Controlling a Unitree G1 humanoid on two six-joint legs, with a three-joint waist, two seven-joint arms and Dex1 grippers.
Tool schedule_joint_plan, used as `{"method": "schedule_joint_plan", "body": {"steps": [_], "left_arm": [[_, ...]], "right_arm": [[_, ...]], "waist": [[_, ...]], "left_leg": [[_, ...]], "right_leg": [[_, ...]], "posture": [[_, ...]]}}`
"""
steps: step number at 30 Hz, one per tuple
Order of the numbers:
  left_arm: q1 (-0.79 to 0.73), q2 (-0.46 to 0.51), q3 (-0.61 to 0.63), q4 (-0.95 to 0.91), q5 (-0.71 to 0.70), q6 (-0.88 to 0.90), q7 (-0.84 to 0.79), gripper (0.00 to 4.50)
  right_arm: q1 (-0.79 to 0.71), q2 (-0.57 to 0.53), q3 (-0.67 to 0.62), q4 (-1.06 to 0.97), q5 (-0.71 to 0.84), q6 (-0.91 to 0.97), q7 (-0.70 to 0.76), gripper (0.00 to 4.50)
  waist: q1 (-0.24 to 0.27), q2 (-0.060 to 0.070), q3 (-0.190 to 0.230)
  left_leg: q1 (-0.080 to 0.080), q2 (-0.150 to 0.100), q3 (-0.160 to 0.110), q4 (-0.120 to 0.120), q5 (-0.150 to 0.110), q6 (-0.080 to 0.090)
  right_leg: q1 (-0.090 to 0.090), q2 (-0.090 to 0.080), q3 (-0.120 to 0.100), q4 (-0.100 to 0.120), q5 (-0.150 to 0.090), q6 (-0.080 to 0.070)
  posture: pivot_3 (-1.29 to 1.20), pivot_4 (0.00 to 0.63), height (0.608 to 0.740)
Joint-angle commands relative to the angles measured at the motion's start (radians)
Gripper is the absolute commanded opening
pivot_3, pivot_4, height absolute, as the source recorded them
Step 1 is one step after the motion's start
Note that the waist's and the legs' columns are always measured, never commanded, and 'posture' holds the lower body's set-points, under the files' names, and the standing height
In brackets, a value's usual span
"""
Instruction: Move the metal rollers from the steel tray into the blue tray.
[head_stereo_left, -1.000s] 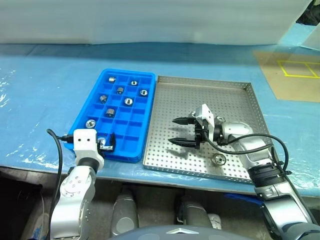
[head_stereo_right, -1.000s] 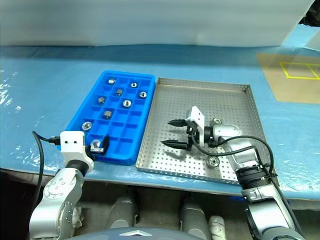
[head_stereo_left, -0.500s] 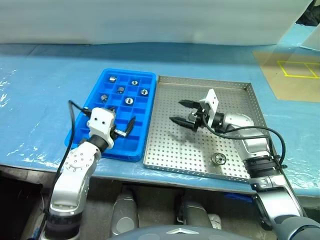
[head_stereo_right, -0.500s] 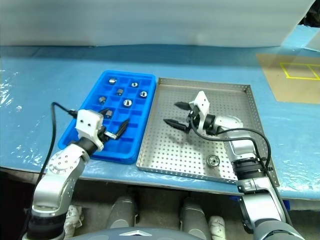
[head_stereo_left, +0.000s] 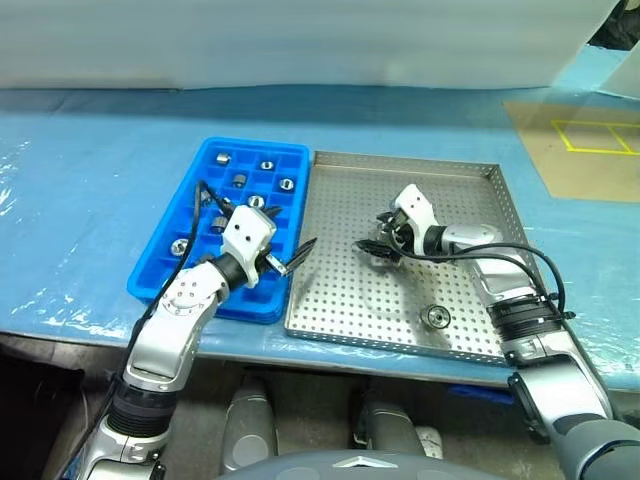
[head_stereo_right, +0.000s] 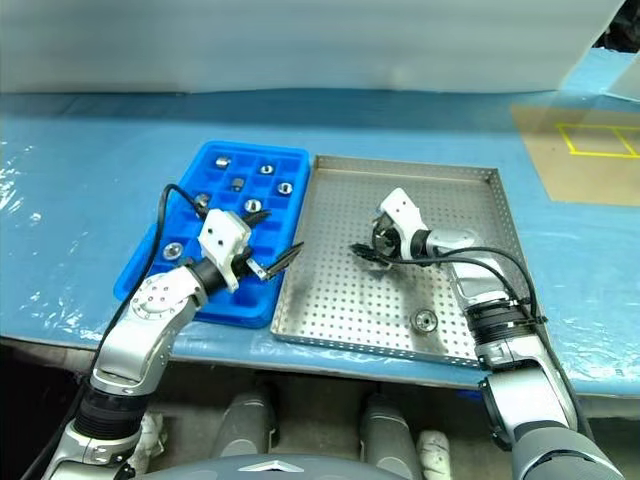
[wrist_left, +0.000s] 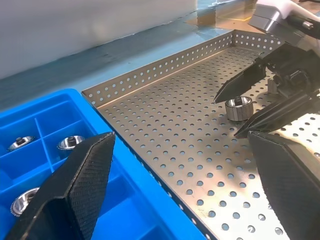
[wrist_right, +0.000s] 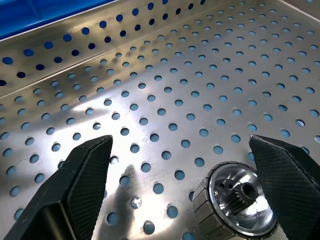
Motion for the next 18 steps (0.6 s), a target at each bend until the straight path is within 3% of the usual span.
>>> {"method": "schedule_joint_plan", "body": {"steps": [1,12,18], "left_arm": [[-0.018,-0.003,-0.002,-0.017,-0.015,-0.023,-0.005,4.47],[-0.015,-0.001,-0.014,-0.015,-0.02,-0.026,-0.011,4.47],[-0.015,-0.004,-0.021,0.0,-0.015,-0.041,-0.019,4.47]], "right_arm": [[-0.054,-0.028,0.023,-0.023,-0.022,0.035,0.025,4.5],[-0.162,-0.06,0.122,0.083,-0.093,0.14,0.086,4.5],[-0.203,-0.086,0.173,0.182,-0.151,0.083,0.131,4.5]], "waist": [[0.0,0.0,0.0],[0.002,0.0,0.0],[0.002,0.0,0.0]], "left_leg": [[0.0,0.0,0.0,0.0,0.0,0.0],[0.001,0.0,0.0,0.001,0.0,-0.001],[0.001,0.0,0.0,0.003,0.0,-0.001]], "right_leg": [[0.0,0.0,0.0,0.001,0.0,0.0],[0.0,0.0,0.001,0.004,0.0,0.0],[0.0,0.0,0.001,0.005,0.0,0.0]], "posture": [[0.01,0.15,0.74],[0.01,0.15,0.74],[0.01,0.15,0.74]]}}
